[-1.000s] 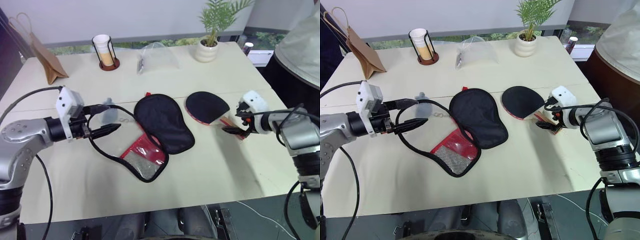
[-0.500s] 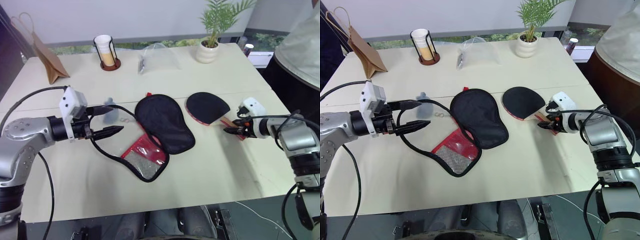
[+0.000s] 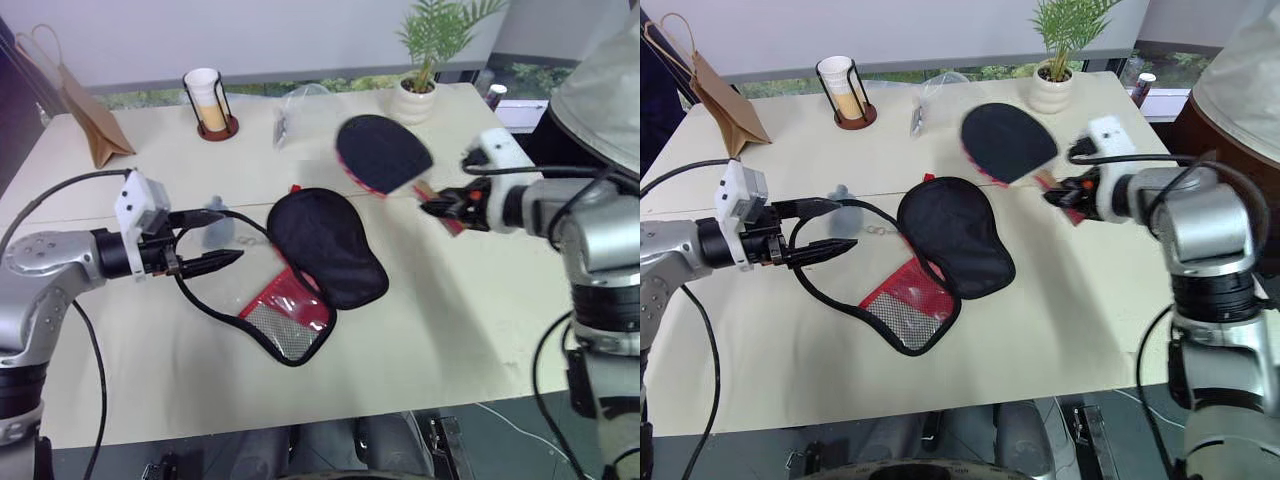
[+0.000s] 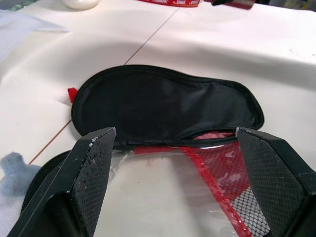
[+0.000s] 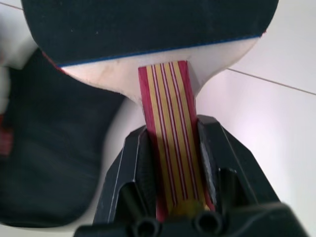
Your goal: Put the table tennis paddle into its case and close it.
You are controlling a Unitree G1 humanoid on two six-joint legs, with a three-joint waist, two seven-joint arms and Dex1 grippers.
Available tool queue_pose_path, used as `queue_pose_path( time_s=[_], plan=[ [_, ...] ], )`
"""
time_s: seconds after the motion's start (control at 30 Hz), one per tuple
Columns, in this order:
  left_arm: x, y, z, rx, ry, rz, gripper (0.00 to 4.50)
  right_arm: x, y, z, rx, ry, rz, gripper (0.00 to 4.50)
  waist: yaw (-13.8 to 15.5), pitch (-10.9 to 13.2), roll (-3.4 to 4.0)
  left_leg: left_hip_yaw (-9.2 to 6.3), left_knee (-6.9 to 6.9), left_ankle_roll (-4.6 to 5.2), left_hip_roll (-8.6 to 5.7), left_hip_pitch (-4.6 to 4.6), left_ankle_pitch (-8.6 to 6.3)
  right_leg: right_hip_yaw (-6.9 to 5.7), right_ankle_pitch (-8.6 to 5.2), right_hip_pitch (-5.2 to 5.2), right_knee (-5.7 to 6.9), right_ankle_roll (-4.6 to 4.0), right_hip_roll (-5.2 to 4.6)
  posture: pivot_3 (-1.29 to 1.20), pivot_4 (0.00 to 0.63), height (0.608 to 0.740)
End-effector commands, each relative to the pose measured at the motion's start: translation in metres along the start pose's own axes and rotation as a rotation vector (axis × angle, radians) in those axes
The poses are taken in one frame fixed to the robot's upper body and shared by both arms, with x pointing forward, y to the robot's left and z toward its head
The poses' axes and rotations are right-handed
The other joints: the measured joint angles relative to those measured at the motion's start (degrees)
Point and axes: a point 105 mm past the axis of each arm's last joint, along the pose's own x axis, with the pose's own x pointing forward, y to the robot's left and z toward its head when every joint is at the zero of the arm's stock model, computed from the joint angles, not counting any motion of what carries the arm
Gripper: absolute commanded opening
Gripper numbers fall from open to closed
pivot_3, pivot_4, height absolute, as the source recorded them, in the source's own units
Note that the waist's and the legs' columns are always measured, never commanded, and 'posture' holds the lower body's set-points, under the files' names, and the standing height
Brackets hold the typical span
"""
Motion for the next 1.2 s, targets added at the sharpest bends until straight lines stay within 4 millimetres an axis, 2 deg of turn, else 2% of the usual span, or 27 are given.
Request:
queue_pose_path(
  time_s=[0.03, 0.2, 0.47, 0.73, 1.2],
  plan=[
    [0.000, 0.002, 0.011, 0.052, -0.022, 0.003, 4.02, 0.013, 0.029, 0.000, 0.042, 0.016, -0.010, 0.84, 0.2, 0.0, 0.02, -0.01, 0.00, -0.01, -0.03, -0.03, 0.01, 0.00, 0.00, -0.05, 0.01, -0.01, 0.00, 0.00, 0.150, 0.740],
    [0.002, 0.001, 0.012, 0.051, -0.019, -0.003, 4.02, 0.031, 0.065, -0.007, 0.085, 0.040, 0.007, 0.84, 0.5, 0.0, 0.05, -0.01, 0.07, -0.03, -0.24, -0.08, 0.02, 0.02, 0.03, -0.03, 0.00, 0.01, -0.08, 0.00, 0.150, 0.740],
    [0.002, -0.002, 0.010, 0.045, -0.014, -0.005, 4.02, 0.038, 0.066, -0.017, 0.069, 0.093, -0.028, 0.84, -0.2, 0.0, 0.05, 0.00, 0.04, -0.03, -0.17, -0.06, 0.02, -0.01, 0.03, -0.08, 0.06, 0.03, 0.01, 0.00, 0.150, 0.740],
    [-0.001, -0.003, 0.008, 0.042, -0.009, 0.016, 4.02, 0.049, 0.072, -0.037, 0.059, 0.151, -0.040, 0.84, -0.1, 0.0, 0.05, 0.01, 0.00, -0.02, -0.14, -0.05, 0.02, 0.00, 0.03, -0.09, 0.06, 0.03, 0.02, 0.00, 0.150, 0.740],
    [0.001, -0.004, 0.008, 0.044, -0.021, 0.023, 4.02, 0.057, 0.069, -0.041, 0.029, 0.159, -0.057, 0.84, -0.1, 0.0, 0.05, 0.00, 0.01, -0.02, -0.14, -0.05, 0.02, -0.01, 0.04, -0.09, 0.06, 0.03, 0.03, 0.00, 0.150, 0.740]
  ],
)
